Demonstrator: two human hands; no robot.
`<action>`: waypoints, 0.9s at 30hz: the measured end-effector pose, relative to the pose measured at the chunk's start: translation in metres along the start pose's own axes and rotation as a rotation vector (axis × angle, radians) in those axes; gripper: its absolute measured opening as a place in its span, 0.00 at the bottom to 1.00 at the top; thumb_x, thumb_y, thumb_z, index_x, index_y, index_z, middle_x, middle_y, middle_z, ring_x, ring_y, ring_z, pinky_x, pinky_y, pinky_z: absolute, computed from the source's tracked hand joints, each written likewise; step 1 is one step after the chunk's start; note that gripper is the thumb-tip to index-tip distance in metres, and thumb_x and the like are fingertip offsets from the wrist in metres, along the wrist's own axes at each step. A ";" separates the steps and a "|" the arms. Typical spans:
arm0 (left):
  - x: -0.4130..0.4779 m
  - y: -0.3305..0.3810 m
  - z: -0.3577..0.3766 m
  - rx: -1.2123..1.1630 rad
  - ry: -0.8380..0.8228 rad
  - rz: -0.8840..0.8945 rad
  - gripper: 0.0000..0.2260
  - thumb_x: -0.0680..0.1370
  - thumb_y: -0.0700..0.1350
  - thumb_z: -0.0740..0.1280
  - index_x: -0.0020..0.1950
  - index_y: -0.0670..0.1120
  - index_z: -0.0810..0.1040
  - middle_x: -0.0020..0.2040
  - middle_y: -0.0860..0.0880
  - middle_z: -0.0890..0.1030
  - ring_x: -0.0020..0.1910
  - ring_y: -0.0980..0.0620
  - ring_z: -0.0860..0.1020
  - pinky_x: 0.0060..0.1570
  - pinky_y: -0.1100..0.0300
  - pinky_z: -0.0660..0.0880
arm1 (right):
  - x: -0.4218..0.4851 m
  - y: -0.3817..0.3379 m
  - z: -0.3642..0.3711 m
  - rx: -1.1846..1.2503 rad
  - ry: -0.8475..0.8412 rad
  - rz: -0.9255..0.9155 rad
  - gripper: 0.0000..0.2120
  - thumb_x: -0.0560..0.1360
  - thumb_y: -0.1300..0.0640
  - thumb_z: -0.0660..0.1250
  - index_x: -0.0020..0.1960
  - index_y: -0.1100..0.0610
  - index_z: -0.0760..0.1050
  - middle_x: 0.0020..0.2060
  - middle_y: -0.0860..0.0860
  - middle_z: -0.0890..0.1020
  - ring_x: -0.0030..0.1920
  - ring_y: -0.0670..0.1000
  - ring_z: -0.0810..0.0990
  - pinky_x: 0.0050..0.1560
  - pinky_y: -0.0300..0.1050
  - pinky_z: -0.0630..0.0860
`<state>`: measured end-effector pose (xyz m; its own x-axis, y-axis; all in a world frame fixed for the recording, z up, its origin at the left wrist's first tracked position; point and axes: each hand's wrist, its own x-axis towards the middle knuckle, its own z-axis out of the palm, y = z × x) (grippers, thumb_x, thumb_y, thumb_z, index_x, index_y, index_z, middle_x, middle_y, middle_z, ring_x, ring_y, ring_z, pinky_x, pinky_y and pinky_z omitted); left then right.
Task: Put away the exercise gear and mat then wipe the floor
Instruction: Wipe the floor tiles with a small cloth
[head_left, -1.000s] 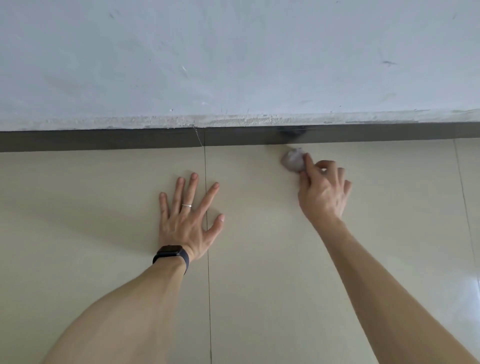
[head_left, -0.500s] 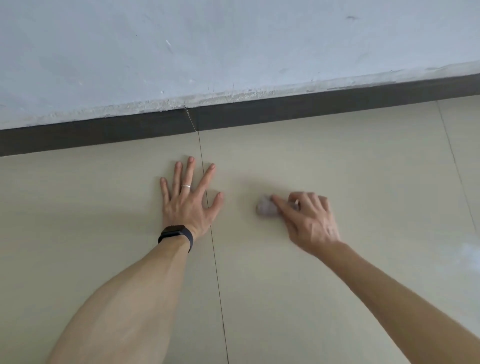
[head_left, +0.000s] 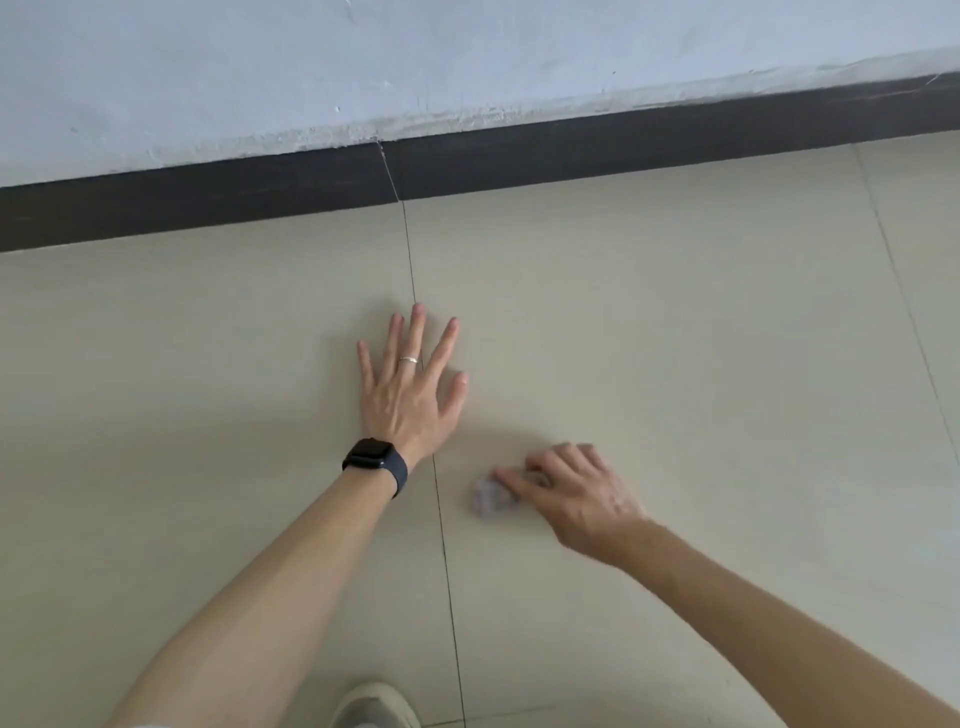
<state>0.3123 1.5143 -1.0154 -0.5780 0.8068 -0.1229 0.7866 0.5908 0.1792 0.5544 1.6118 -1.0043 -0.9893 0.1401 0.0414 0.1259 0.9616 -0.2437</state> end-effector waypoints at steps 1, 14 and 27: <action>-0.025 0.008 0.008 0.004 -0.012 0.054 0.27 0.81 0.60 0.52 0.81 0.60 0.52 0.83 0.50 0.47 0.81 0.46 0.49 0.75 0.34 0.49 | 0.005 0.021 -0.007 -0.006 0.040 0.182 0.26 0.73 0.60 0.65 0.70 0.46 0.73 0.51 0.53 0.76 0.48 0.60 0.76 0.46 0.52 0.72; -0.057 0.012 0.024 -0.063 0.036 0.055 0.27 0.81 0.60 0.54 0.80 0.60 0.57 0.82 0.51 0.53 0.81 0.47 0.53 0.76 0.38 0.50 | -0.071 -0.063 0.003 0.039 -0.128 -0.096 0.28 0.73 0.56 0.64 0.72 0.45 0.69 0.50 0.49 0.75 0.45 0.55 0.76 0.46 0.48 0.74; -0.058 0.011 0.024 -0.092 0.010 0.076 0.27 0.81 0.60 0.52 0.80 0.58 0.58 0.82 0.49 0.53 0.80 0.44 0.53 0.74 0.34 0.52 | -0.137 -0.141 0.012 0.087 -0.114 0.100 0.32 0.69 0.60 0.62 0.72 0.46 0.70 0.52 0.50 0.74 0.47 0.56 0.74 0.43 0.49 0.76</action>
<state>0.3595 1.4743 -1.0295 -0.5204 0.8486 -0.0955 0.8050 0.5248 0.2767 0.6711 1.4547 -0.9869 -0.9748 0.2013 -0.0964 0.2219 0.9197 -0.3238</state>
